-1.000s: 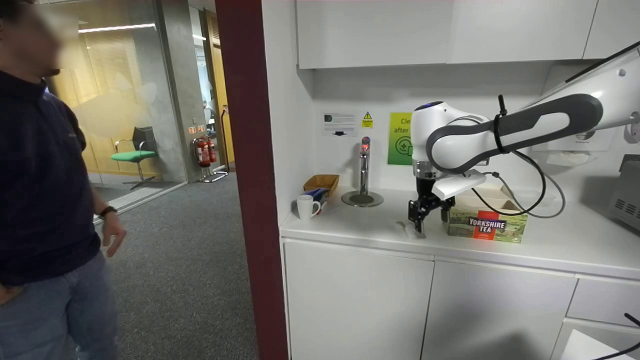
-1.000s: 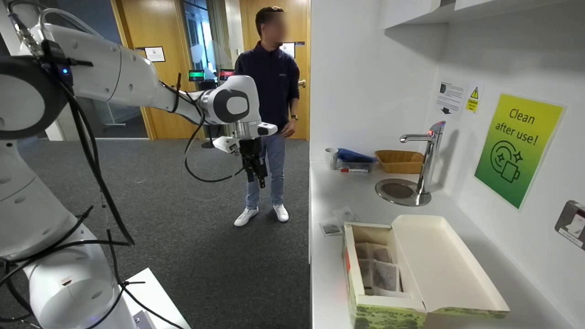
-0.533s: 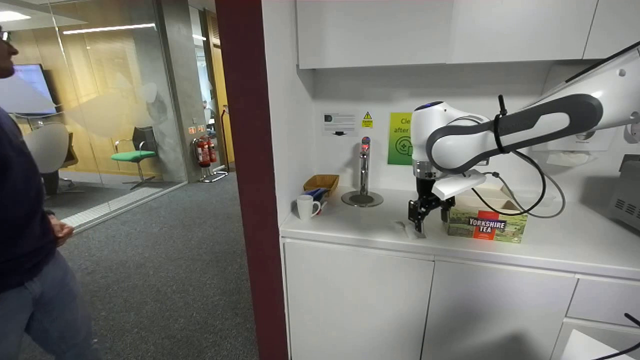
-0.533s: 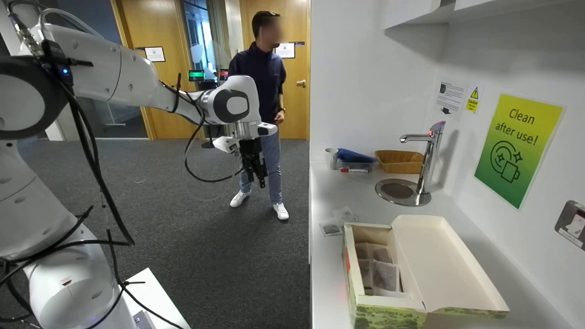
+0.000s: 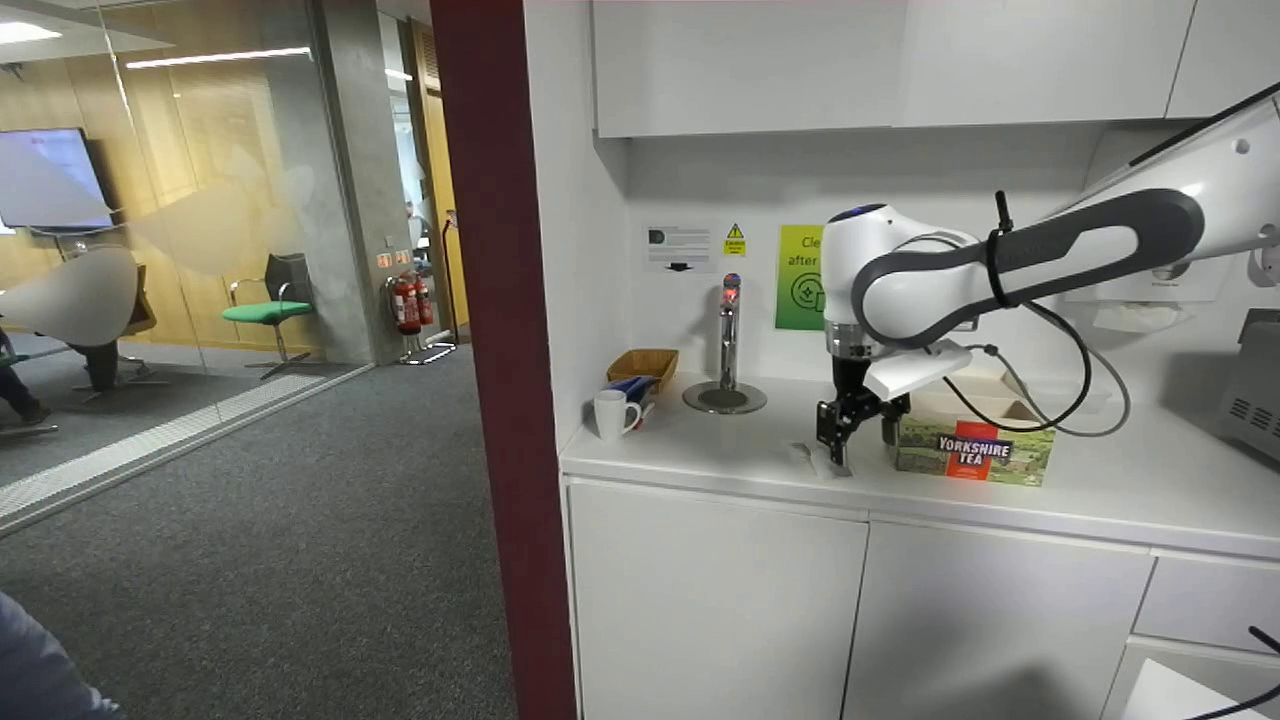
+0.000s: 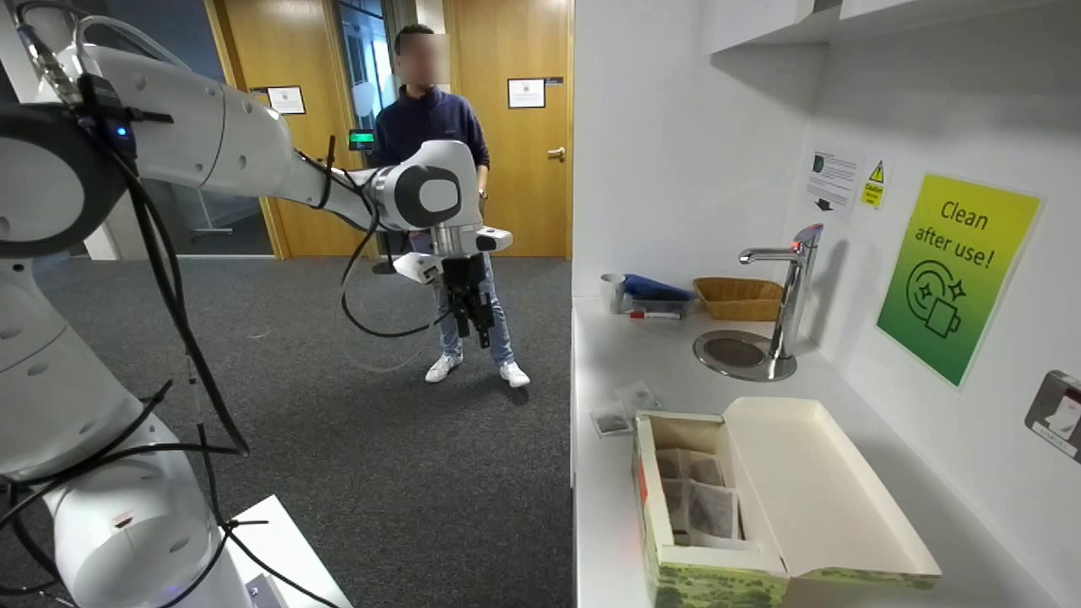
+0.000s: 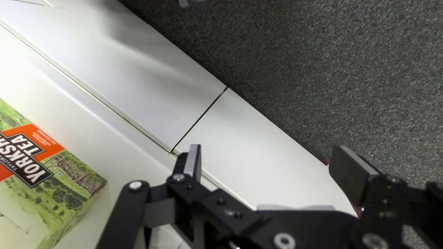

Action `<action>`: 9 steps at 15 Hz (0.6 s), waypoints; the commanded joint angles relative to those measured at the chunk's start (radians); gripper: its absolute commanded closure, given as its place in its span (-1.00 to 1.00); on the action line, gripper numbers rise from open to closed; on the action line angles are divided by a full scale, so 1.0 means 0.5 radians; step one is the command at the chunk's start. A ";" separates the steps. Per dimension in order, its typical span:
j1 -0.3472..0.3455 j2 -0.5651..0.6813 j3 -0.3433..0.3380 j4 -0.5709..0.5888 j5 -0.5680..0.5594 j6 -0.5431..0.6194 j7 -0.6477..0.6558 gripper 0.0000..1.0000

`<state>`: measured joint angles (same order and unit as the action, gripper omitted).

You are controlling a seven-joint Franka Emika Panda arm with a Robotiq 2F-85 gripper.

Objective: Put the tea bags in the box.

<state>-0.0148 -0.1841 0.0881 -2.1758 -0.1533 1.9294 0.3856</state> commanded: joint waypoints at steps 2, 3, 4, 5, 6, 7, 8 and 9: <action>-0.005 0.090 -0.026 0.075 -0.030 -0.006 0.024 -1.00; -0.014 0.126 -0.035 0.103 -0.039 -0.011 0.046 -1.00; -0.020 0.154 -0.046 0.122 -0.044 -0.008 0.059 -1.00; -0.027 0.188 -0.060 0.152 -0.054 -0.005 0.076 -1.00; -0.038 0.229 -0.077 0.191 -0.073 0.005 0.094 -1.00; -0.047 0.268 -0.093 0.231 -0.090 0.011 0.108 -1.00; -0.054 0.324 -0.113 0.283 -0.128 0.020 0.133 -1.00; -0.054 0.374 -0.134 0.334 -0.164 0.025 0.154 -1.00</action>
<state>-0.0304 -0.0756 0.0418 -2.0997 -0.1876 1.9311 0.4228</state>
